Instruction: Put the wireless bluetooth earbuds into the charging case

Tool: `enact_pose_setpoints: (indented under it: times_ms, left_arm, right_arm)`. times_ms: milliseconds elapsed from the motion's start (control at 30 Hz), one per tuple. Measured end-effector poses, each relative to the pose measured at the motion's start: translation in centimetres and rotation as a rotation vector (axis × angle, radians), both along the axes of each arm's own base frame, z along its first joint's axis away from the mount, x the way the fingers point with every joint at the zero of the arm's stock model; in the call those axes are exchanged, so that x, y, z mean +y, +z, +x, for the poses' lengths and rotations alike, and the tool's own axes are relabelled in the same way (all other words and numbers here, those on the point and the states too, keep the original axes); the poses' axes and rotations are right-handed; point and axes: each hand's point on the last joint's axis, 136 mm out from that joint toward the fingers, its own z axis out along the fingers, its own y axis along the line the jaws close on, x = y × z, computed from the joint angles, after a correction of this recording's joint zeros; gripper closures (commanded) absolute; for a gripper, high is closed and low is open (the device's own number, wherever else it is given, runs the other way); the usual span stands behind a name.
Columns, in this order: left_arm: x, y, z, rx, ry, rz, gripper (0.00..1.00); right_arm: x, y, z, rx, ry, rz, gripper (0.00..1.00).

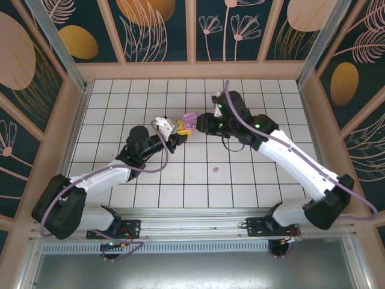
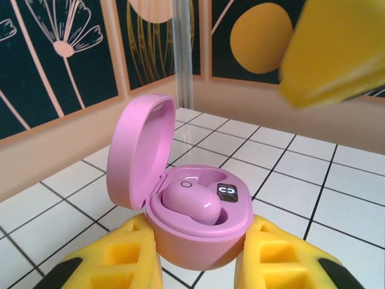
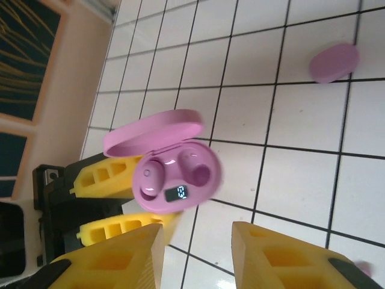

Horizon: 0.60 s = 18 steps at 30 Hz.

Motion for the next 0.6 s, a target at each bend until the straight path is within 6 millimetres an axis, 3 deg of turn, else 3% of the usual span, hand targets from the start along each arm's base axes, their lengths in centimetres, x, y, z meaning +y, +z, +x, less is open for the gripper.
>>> enact_pose_setpoints:
  times_ms: [100,233,333,433,600]
  left_arm:
    - [0.5,-0.8,0.0,0.024,0.029,0.017,0.96]
    - [1.3,-2.3,-0.2,0.066,0.058,0.038,0.96]
    - [1.6,-2.8,-0.4,0.081,0.072,0.043,0.96]
    - [2.0,-3.1,-0.6,0.089,0.082,0.047,0.96]
    - [2.4,-3.4,-1.1,0.097,0.086,0.054,0.96]
  right_arm:
    - [-2.8,-1.1,-0.3,0.028,-0.074,0.009,0.66]
    - [-5.7,-6.5,-1.0,0.149,-0.163,-0.031,0.68]
    - [-6.5,-11.8,-2.8,0.279,-0.176,-0.084,0.70]
    - [-7.2,-16.0,-4.7,0.389,-0.184,-0.120,0.72]
    - [-6.7,-18.7,-5.5,0.461,-0.187,-0.153,0.73]
